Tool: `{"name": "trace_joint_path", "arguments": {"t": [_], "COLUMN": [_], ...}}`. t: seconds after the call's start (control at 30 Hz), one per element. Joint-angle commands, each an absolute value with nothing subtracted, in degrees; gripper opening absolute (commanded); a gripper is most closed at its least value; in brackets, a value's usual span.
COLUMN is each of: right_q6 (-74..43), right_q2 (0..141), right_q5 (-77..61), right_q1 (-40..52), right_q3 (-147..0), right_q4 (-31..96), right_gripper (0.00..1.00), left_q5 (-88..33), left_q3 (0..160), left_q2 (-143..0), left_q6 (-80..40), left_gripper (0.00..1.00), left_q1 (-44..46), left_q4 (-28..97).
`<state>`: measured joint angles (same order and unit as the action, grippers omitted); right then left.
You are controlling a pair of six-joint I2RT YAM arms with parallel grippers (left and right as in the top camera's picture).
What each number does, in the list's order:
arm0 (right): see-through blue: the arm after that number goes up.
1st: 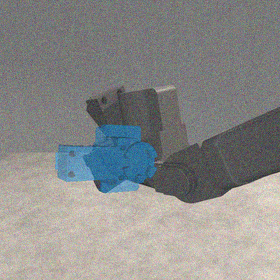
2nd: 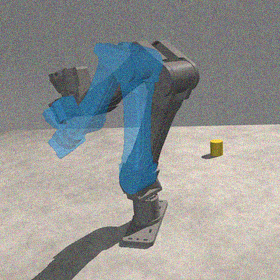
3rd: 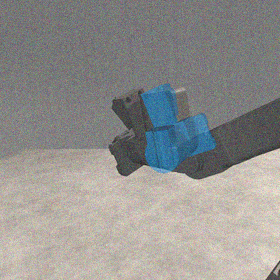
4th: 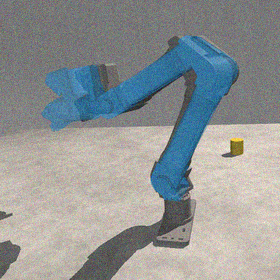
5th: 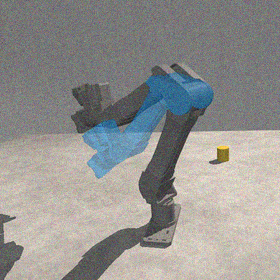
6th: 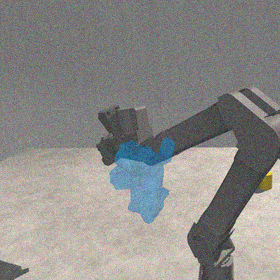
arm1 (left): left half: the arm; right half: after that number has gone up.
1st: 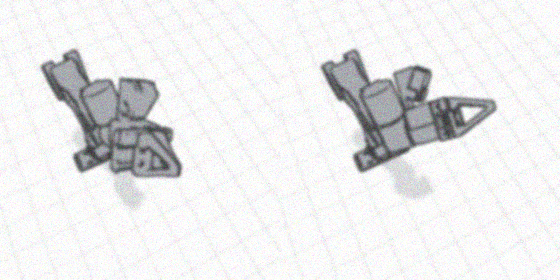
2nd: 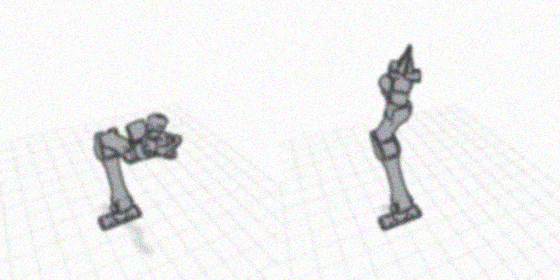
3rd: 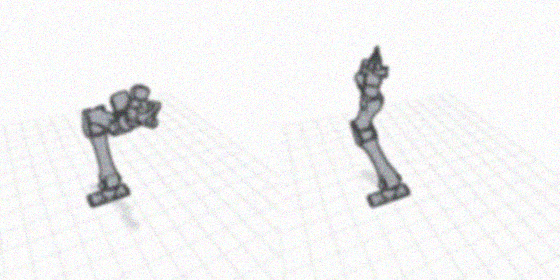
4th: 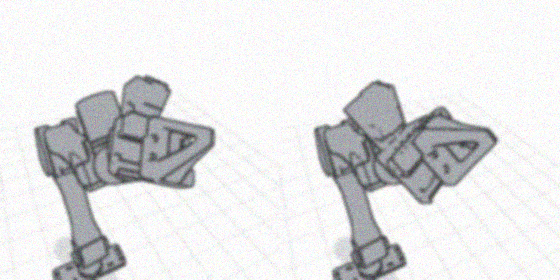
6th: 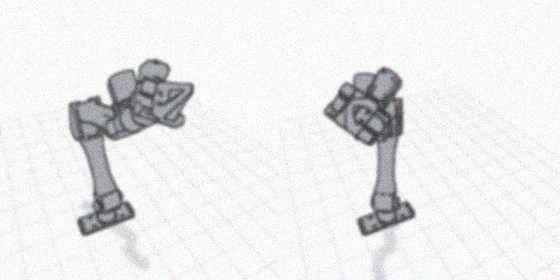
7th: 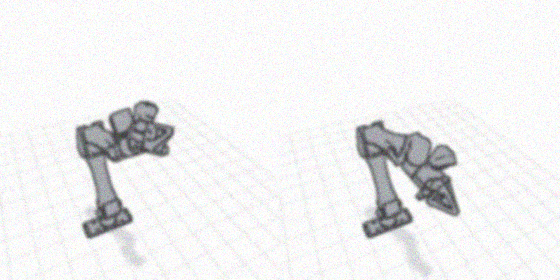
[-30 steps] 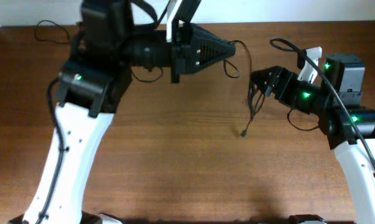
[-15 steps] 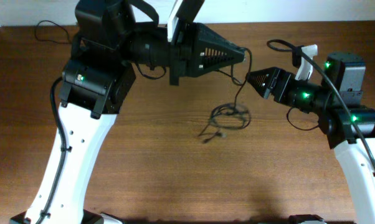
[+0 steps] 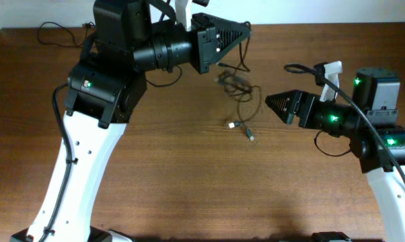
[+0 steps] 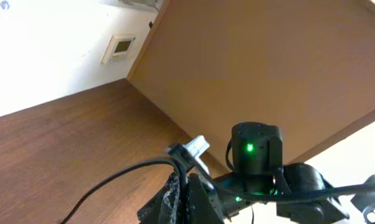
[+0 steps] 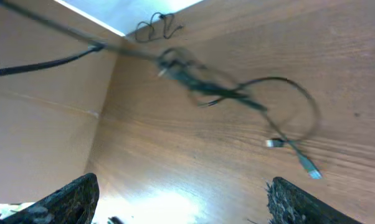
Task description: Untangle cables
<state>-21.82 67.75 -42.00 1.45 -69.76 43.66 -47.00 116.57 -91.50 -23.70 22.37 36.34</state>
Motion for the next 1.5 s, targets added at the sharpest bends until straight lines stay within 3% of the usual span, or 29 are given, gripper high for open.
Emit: {"name": "trace_joint_path", "arguments": {"t": [0.0,0.47,0.87,1.27,1.3,1.37,1.47], "right_q6": [-22.26,-23.16,-22.55,-29.21,-29.21,-29.21,-29.30], "right_q2": [67.48,71.29,79.83,84.58,84.58,84.58,84.31], "right_q5": [-34.37,-24.73,-16.62,13.74,15.18,15.73,15.66], "right_q1": [3.36,12.19,16.05,19.00,19.00,19.00,19.00], "right_q3": [-70.30,-70.30,-70.30,-70.30,-70.30,-70.30,-70.32], "right_q4": [43.77,42.65,28.25,21.85,22.15,23.16,23.79], "right_gripper": [0.87,0.87,0.87,0.87,0.81,0.43,0.13], "left_q5": [-48.80,-49.21,-49.30,-53.17,-53.15,-52.51,-50.39], "left_q3": [117.05,117.05,117.05,117.05,117.05,117.05,117.05], "left_q2": [-91.37,-91.37,-91.37,-91.37,-91.37,-91.37,-91.37], "left_q6": [-27.66,-35.64,-38.41,-42.41,-42.39,-42.35,-40.21], "left_gripper": [0.00,0.00,0.00,0.00,0.00,0.00,0.00], "left_q1": [22.24,22.39,22.39,21.54,20.47,18.28,15.20], "left_q4": [34.04,30.41,30.50,30.48,30.70,32.80,38.57]}}
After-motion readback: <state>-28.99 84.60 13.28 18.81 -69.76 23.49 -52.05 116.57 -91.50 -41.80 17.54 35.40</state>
